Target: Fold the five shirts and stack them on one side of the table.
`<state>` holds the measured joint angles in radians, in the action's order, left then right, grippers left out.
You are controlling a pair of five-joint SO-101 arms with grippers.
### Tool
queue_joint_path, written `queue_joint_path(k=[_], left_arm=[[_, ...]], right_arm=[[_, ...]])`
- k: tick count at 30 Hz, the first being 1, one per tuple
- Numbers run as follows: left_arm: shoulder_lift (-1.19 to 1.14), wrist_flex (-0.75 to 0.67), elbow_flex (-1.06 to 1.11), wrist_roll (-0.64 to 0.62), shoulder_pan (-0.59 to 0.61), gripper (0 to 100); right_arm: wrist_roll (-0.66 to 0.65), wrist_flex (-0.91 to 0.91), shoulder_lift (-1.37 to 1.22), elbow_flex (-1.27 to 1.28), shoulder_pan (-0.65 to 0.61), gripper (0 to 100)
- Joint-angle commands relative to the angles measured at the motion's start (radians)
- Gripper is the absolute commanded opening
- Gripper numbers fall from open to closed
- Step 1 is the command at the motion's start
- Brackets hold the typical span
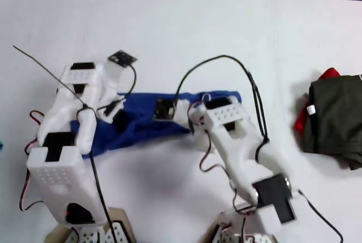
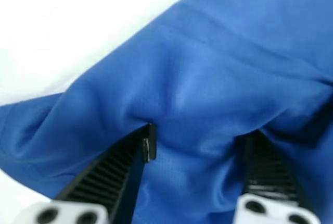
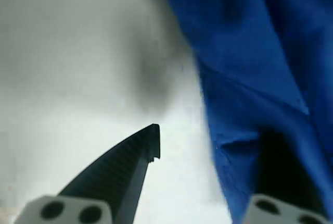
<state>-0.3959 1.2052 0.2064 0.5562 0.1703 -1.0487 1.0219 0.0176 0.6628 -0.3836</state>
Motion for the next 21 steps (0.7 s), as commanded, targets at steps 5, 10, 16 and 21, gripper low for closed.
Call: queue_joint_path(k=[5,10,16,21], left_arm=[[-0.020,0.014,0.001,0.009,-0.003,29],[-0.020,0.014,0.001,0.009,-0.003,29],[-0.020,0.014,0.001,0.009,-0.003,29],[-0.020,0.014,0.001,0.009,-0.003,29]], right_arm=[[0.002,-0.036,-0.186,-0.222,0.094,28.4],[0.003,-0.001,-0.199,-0.342,0.105,11.0],[0.003,0.042,-0.208,-0.459,0.107,2.4],[0.003,0.041,-0.208,-0.516,0.105,2.3]])
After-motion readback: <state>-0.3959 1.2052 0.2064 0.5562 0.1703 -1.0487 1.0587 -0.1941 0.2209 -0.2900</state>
